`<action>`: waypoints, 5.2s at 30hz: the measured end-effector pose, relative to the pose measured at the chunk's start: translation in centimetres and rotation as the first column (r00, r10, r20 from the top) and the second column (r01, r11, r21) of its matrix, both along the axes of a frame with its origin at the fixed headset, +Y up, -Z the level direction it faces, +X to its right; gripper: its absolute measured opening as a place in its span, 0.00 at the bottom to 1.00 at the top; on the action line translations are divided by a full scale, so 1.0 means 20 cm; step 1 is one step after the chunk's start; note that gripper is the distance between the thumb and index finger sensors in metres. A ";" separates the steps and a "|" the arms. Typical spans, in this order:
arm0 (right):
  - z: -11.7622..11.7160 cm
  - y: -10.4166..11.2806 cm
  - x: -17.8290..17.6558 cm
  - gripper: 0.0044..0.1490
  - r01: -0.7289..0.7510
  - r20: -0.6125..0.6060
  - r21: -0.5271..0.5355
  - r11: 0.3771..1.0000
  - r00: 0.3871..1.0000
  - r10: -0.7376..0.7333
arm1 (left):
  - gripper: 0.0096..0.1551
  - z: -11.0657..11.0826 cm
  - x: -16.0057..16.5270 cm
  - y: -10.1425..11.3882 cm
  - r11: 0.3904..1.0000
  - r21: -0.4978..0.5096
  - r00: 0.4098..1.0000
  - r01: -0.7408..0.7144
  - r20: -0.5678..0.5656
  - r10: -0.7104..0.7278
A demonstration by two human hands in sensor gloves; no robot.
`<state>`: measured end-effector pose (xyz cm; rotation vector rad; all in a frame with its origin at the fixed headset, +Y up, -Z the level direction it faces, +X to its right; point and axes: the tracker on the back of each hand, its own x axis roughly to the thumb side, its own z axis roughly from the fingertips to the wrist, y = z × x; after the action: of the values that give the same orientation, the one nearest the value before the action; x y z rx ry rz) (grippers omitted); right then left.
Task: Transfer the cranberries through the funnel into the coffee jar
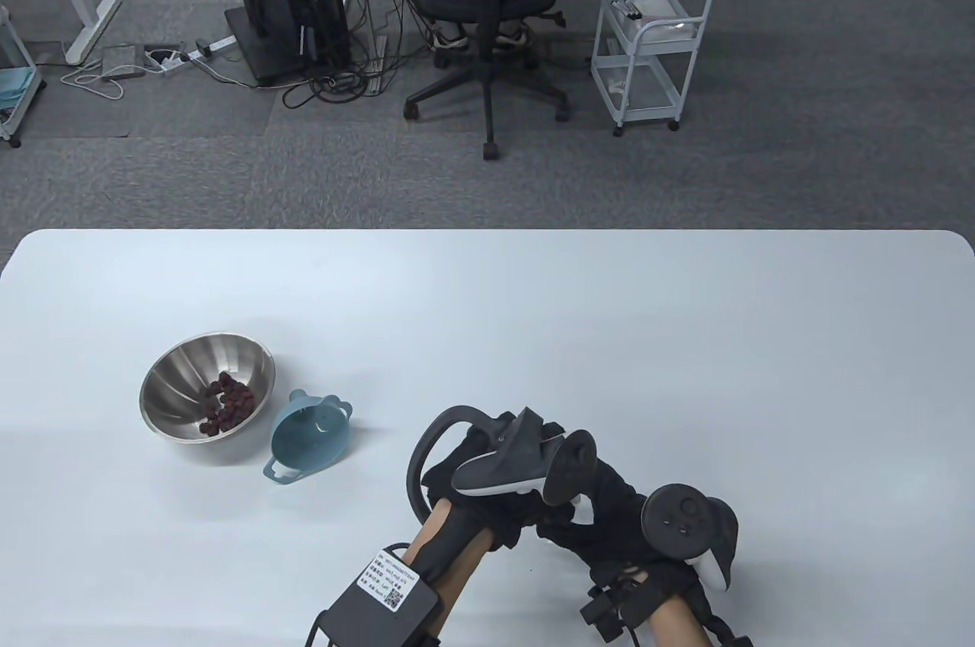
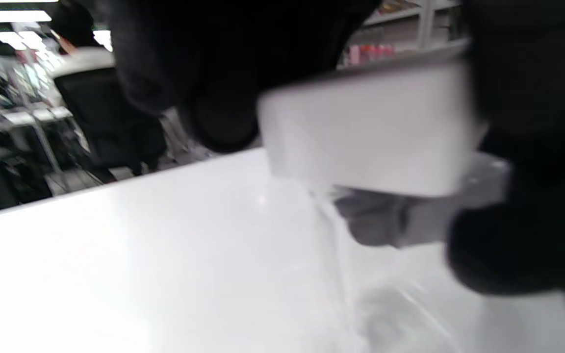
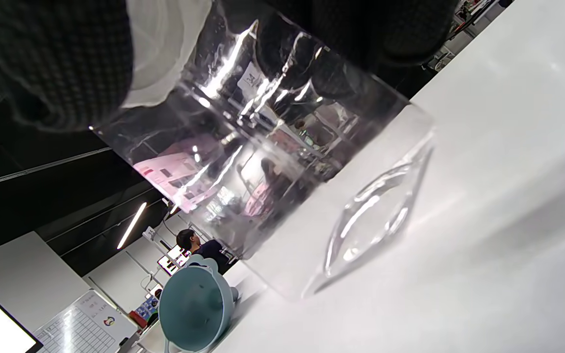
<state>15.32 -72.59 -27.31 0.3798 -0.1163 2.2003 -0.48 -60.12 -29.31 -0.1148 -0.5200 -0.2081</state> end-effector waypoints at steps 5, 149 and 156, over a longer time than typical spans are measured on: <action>0.00 0.00 0.00 0.61 0.006 0.012 -0.009 1.000 1.000 -0.006 | 0.61 0.01 0.05 -0.01 0.988 0.144 0.994 0.058 -0.097 -0.044; -0.42 0.00 0.03 0.69 -0.074 0.291 -0.217 0.973 0.947 0.137 | 0.43 0.03 -0.89 -0.41 0.643 0.161 0.597 -0.748 -0.260 0.759; -0.26 0.17 0.15 0.66 -0.097 0.171 -0.102 0.990 0.979 0.113 | 0.39 -0.11 -1.10 -0.34 0.870 0.255 0.746 -0.423 -0.447 0.493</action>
<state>18.25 -69.18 -32.48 0.1411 -0.0906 2.3323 -22.56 -66.97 -31.51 0.0995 0.0031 0.2754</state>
